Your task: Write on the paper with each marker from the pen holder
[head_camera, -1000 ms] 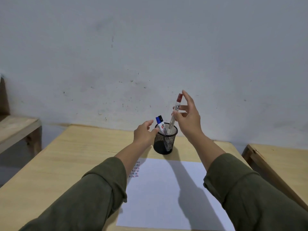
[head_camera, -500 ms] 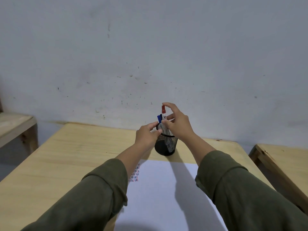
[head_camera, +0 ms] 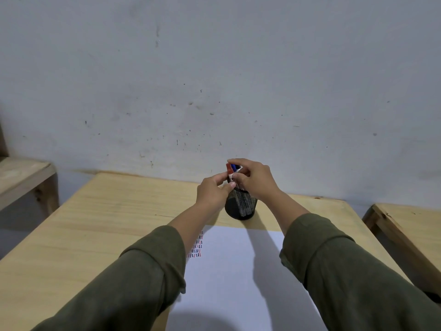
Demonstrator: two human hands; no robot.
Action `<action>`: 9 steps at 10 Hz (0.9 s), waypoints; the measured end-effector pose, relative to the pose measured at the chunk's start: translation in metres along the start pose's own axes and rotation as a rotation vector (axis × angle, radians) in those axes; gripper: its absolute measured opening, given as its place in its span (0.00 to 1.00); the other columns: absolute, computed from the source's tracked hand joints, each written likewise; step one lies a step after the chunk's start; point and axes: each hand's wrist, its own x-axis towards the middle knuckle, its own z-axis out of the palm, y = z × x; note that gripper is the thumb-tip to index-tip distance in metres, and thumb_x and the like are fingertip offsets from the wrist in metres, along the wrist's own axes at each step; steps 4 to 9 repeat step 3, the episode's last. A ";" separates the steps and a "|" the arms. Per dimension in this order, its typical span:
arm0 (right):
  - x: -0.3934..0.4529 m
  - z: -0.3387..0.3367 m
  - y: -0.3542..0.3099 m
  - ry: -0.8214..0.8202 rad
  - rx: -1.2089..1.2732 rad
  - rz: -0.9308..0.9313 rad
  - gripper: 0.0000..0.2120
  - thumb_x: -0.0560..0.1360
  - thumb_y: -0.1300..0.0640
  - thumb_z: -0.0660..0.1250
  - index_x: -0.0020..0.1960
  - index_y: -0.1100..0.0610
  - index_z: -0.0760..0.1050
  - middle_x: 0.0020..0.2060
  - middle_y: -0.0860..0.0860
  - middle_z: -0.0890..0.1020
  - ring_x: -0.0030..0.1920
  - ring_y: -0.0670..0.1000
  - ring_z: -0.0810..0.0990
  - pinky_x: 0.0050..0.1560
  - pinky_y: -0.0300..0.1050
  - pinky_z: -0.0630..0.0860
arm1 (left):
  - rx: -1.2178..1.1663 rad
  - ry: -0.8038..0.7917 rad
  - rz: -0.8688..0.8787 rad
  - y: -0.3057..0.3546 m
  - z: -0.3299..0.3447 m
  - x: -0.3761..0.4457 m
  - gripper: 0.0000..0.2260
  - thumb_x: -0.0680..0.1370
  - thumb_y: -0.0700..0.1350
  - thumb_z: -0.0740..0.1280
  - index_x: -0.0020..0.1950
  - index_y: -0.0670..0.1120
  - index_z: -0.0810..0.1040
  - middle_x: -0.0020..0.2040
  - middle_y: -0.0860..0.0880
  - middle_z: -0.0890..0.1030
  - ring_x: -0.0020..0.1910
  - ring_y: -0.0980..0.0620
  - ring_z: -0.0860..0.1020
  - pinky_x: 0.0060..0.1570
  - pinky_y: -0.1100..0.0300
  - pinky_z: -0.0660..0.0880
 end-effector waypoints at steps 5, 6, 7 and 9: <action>-0.005 -0.005 0.001 0.052 -0.014 0.017 0.21 0.76 0.63 0.64 0.67 0.49 0.74 0.40 0.54 0.83 0.41 0.50 0.78 0.40 0.25 0.69 | 0.035 0.054 -0.026 0.002 0.000 0.001 0.22 0.76 0.48 0.67 0.69 0.45 0.72 0.67 0.46 0.76 0.67 0.50 0.73 0.66 0.59 0.66; -0.005 -0.005 0.001 0.052 -0.014 0.017 0.21 0.76 0.63 0.64 0.67 0.49 0.74 0.40 0.54 0.83 0.41 0.50 0.78 0.40 0.25 0.69 | 0.035 0.054 -0.026 0.002 0.000 0.001 0.22 0.76 0.48 0.67 0.69 0.45 0.72 0.67 0.46 0.76 0.67 0.50 0.73 0.66 0.59 0.66; -0.005 -0.005 0.001 0.052 -0.014 0.017 0.21 0.76 0.63 0.64 0.67 0.49 0.74 0.40 0.54 0.83 0.41 0.50 0.78 0.40 0.25 0.69 | 0.035 0.054 -0.026 0.002 0.000 0.001 0.22 0.76 0.48 0.67 0.69 0.45 0.72 0.67 0.46 0.76 0.67 0.50 0.73 0.66 0.59 0.66; -0.005 -0.005 0.001 0.052 -0.014 0.017 0.21 0.76 0.63 0.64 0.67 0.49 0.74 0.40 0.54 0.83 0.41 0.50 0.78 0.40 0.25 0.69 | 0.035 0.054 -0.026 0.002 0.000 0.001 0.22 0.76 0.48 0.67 0.69 0.45 0.72 0.67 0.46 0.76 0.67 0.50 0.73 0.66 0.59 0.66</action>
